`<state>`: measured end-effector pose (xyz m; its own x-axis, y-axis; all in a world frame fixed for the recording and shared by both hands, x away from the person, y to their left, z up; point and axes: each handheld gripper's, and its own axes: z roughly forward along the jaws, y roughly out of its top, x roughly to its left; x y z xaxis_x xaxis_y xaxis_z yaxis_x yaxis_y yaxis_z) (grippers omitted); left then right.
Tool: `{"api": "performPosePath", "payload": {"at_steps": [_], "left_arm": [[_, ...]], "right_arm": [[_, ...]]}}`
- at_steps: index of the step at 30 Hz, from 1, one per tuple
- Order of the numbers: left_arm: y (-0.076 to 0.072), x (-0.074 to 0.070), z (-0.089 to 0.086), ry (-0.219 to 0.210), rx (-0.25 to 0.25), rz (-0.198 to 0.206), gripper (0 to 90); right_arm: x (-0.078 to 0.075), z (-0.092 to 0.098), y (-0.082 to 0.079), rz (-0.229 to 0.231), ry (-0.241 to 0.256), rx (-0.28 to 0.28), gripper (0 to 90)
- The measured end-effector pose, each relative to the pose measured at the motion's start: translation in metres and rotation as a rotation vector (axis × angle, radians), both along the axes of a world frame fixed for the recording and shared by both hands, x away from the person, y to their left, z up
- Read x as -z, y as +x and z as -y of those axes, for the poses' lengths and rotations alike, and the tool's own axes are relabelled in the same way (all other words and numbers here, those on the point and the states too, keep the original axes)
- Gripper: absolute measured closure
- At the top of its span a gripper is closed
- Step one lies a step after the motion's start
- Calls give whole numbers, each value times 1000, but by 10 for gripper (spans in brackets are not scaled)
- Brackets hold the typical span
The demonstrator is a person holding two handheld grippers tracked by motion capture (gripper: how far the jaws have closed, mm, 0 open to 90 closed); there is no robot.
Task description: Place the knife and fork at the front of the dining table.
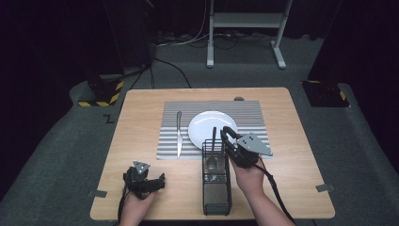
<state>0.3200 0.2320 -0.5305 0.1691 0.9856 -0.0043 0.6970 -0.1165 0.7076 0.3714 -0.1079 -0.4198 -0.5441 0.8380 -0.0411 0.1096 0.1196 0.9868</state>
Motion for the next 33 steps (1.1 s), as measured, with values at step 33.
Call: {"api": "performPosePath", "payload": {"at_steps": [33], "left_arm": [[0,0,0,0,0,0,3]], "right_arm": [[1,0,-5,30,42,-69,855]]}}
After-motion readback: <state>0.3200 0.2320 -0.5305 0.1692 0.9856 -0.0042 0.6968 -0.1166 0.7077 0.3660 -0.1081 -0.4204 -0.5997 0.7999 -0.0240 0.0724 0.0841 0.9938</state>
